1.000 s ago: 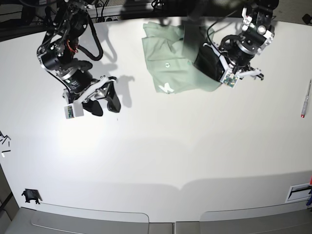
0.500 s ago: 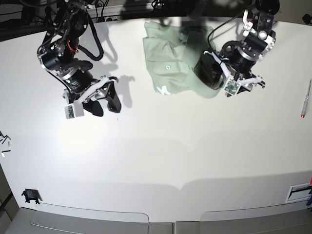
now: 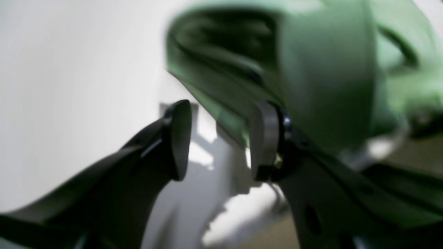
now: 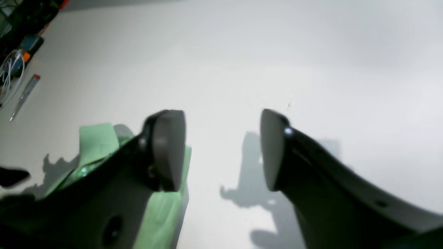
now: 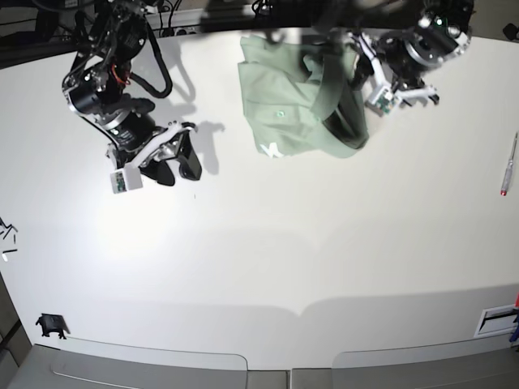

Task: Fold the T-shirt properly
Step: 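Grasp the shirt edge with left gripper and fold it over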

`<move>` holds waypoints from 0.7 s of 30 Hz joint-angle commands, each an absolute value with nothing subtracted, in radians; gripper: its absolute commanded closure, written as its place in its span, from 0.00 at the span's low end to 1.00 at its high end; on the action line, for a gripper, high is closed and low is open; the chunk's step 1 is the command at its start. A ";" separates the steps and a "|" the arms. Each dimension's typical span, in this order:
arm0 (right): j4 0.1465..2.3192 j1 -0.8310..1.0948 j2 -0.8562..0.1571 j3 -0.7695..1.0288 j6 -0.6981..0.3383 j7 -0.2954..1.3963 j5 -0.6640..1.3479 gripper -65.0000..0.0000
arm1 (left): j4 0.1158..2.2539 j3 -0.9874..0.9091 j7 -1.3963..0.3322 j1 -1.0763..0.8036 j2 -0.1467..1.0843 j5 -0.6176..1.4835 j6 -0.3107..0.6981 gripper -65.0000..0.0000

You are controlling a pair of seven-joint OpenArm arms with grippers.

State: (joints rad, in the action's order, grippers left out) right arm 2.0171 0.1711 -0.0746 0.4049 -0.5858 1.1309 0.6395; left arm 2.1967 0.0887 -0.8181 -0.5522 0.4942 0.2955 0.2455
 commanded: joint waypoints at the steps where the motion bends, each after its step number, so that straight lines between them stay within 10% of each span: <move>1: 2.035 0.179 -0.084 0.406 -0.597 1.127 0.686 0.58 | 2.215 0.085 -0.800 -0.571 0.501 0.312 0.255 0.62; 11: 2.035 0.337 -0.112 0.406 -0.683 1.239 0.899 0.81 | 2.211 0.084 -0.796 -0.609 0.498 0.421 0.326 0.59; 21: 2.035 0.352 -0.110 0.405 -0.684 1.232 0.928 0.81 | 2.012 0.084 -0.793 -0.519 0.460 0.574 0.476 0.58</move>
State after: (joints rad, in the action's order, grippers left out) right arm 2.0171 0.3573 -0.1032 0.4030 -0.6781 1.2537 0.9028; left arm 1.9949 0.0872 -0.8104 -0.5159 0.4530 0.5526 0.4717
